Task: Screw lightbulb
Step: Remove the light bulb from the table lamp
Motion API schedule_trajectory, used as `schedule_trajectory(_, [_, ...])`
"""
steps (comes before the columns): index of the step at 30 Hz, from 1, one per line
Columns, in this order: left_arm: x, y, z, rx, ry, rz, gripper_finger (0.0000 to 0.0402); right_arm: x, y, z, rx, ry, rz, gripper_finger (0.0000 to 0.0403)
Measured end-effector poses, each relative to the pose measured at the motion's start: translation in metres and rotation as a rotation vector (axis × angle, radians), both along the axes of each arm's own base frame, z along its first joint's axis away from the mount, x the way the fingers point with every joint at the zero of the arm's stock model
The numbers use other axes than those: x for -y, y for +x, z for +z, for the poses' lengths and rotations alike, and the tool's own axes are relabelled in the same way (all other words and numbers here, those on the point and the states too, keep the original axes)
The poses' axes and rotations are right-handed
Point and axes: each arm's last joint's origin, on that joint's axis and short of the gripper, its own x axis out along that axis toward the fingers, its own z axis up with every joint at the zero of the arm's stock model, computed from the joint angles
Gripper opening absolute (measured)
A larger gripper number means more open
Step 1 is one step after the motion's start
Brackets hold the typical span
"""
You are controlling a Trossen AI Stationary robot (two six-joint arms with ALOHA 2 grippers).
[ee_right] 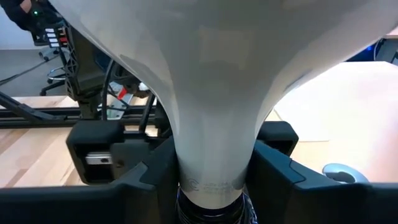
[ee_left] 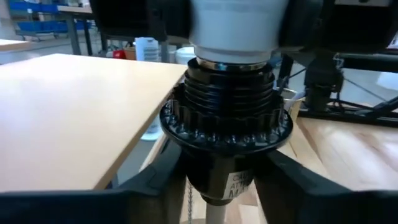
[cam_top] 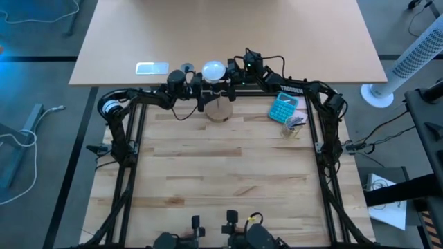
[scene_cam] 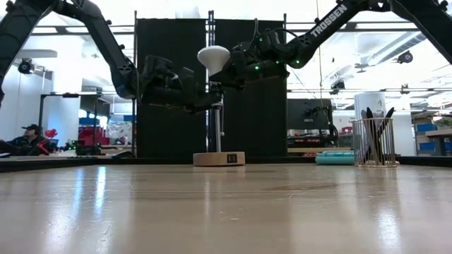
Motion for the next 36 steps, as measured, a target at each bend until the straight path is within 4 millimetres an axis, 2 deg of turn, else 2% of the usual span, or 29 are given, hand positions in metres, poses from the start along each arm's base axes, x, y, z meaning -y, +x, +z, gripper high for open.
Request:
schedule_trajectory(2, [0.000, 0.000, 0.000, -0.003, 0.010, 0.015, 0.0137, 0.000, 0.000, 0.000, 0.000, 0.002, -0.004, 0.0142])
schedule_trajectory(8, [0.001, 0.001, 0.003, -0.005, 0.011, 0.075, 0.0137, 0.001, 0.000, 0.000, -0.006, 0.003, -0.046, 0.0139])
schedule_trajectory(14, [0.006, 0.000, 0.013, -0.031, 0.006, 0.246, 0.0137, 0.000, 0.001, 0.003, -0.006, -0.031, -0.134, 0.0142])
schedule_trajectory(25, [0.021, 0.016, 0.019, -0.011, -0.028, 0.489, 0.0137, -0.007, 0.010, 0.006, -0.011, -0.101, -0.346, 0.0145])
schedule_trajectory(31, [0.024, 0.017, 0.021, -0.019, -0.011, 0.508, 0.0137, -0.011, 0.010, 0.009, -0.024, -0.068, -0.388, 0.0146])
schedule_trajectory(36, [0.025, 0.017, 0.022, -0.028, 0.014, 0.488, 0.0137, -0.013, 0.008, 0.010, -0.027, -0.040, -0.304, 0.0183])
